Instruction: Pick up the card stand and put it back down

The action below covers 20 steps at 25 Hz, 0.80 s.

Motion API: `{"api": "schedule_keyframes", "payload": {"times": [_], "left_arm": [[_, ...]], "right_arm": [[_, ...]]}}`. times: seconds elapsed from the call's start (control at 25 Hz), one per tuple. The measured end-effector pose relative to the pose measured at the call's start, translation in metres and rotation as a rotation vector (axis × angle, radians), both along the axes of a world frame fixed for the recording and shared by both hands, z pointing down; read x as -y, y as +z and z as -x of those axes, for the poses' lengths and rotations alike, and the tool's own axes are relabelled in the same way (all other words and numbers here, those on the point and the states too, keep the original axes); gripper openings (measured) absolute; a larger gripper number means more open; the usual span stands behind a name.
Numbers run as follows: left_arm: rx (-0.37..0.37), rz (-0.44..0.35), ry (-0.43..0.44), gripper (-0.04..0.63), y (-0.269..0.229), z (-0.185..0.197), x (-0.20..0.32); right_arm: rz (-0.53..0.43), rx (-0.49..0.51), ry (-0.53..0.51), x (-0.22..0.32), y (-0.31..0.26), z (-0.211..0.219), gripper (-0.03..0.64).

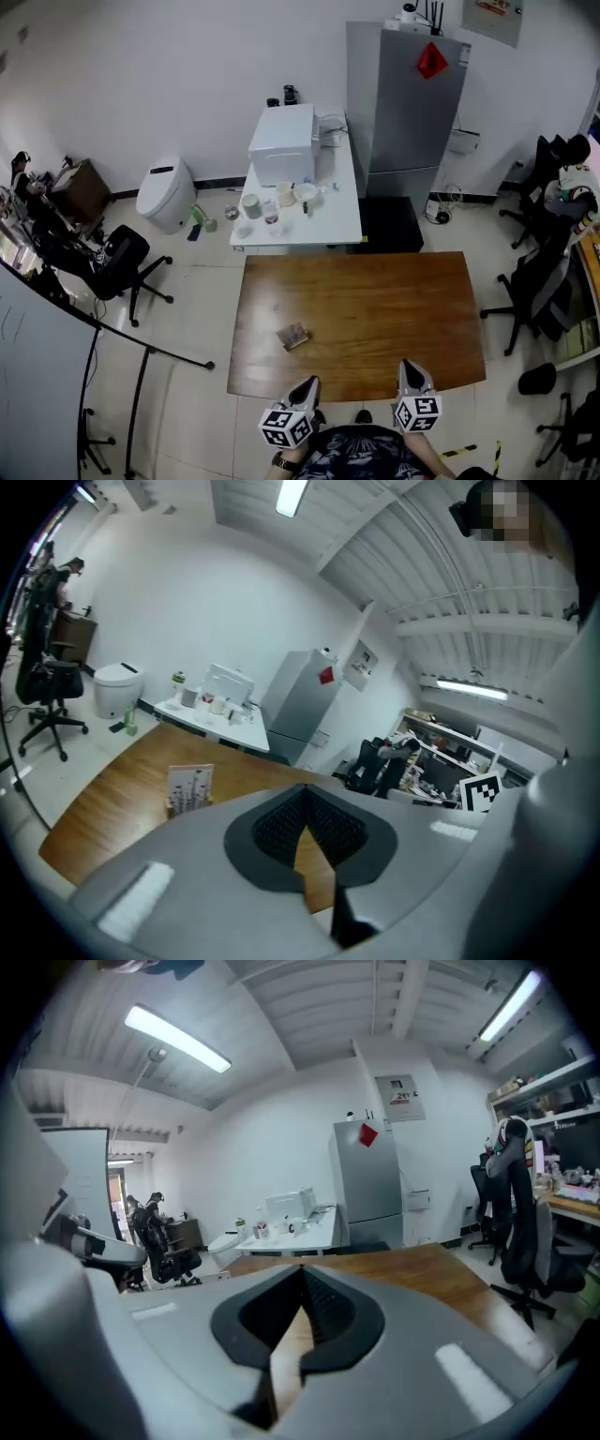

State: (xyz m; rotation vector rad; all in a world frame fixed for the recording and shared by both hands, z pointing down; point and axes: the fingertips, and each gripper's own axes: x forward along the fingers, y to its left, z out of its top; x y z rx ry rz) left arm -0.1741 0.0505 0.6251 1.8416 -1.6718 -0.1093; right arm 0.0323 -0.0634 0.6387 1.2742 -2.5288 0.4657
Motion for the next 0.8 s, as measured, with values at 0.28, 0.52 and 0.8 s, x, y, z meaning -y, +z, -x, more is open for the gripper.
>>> {"api": "schedule_keyframes", "payload": {"times": [0.28,0.52,0.8], "left_arm": [[0.094,0.015,0.221,-0.002,0.0,-0.069,0.023],[0.154,0.029,0.238,-0.003,-0.002,-0.072,0.019],[0.144,0.078,0.267,-0.002,0.008,-0.089,-0.001]], "right_arm": [[0.0,0.029,-0.027,-0.015,-0.003,-0.023,-0.008],[0.009,-0.005,-0.064,-0.019,-0.001,-0.023,-0.008],[0.056,-0.005,-0.116,-0.02,0.011,-0.003,-0.008]]}}
